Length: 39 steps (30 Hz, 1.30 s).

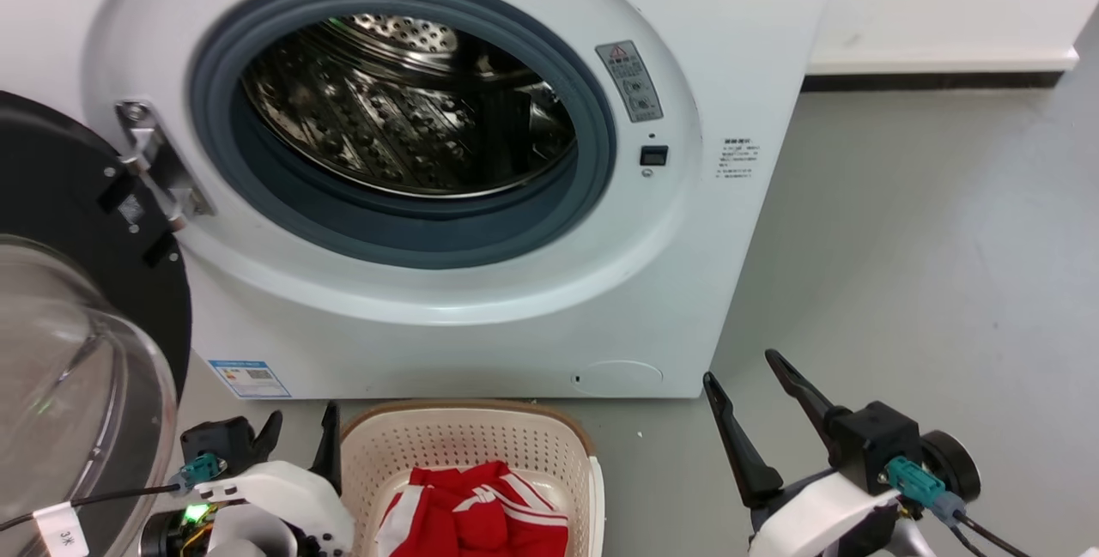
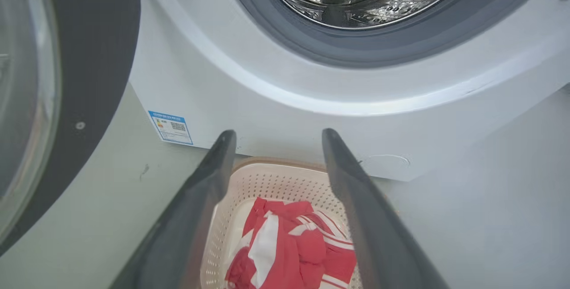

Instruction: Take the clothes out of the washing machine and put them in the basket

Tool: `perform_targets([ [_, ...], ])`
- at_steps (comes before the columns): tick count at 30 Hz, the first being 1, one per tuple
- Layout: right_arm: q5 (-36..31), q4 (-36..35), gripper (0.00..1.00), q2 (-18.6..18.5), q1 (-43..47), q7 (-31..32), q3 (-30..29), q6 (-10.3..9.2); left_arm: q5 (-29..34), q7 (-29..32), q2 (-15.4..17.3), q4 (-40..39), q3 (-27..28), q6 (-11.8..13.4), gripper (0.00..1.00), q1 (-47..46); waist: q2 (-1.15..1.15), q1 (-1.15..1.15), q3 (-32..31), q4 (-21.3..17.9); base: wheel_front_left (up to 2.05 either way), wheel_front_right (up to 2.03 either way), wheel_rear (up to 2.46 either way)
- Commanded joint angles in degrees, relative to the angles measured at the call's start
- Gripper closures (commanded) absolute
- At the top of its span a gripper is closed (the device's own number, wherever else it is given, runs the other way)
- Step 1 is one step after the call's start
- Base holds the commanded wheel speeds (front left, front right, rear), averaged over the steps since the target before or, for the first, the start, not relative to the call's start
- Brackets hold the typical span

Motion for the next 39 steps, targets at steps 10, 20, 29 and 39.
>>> perform_targets([
  [10, 0.0, -1.3, 0.00, 0.0, 2.9, 0.7, -1.5, -0.04, 7.9, -0.1, -0.6, -20.9, 1.9, 2.6, 0.00, 6.8, 0.00, 0.01, -3.9, 3.3, 0.00, 0.00, 0.00],
  [20, -0.4, -1.9, 0.00, 0.1, 3.8, 0.2, -3.4, -0.04, 13.3, 0.4, 1.8, -36.7, 2.3, 7.7, 0.00, 11.8, 0.00, 0.01, -4.4, 4.5, 0.00, 0.00, 0.00],
  [29, -0.8, -1.9, 0.00, 0.1, 5.6, 0.0, -5.8, -0.04, 13.5, 5.4, 2.8, -48.6, 2.1, 10.8, 0.00, 19.1, 0.00, 0.01, -6.5, 4.6, 0.00, 0.00, 0.00],
  [39, -1.9, -2.6, 0.00, 0.1, 7.6, 0.7, -8.4, -0.04, 11.4, 5.7, 1.8, -45.7, 1.4, 10.2, 0.00, 20.5, 0.00, 0.01, -8.5, 2.8, 0.00, 0.00, 0.00],
])
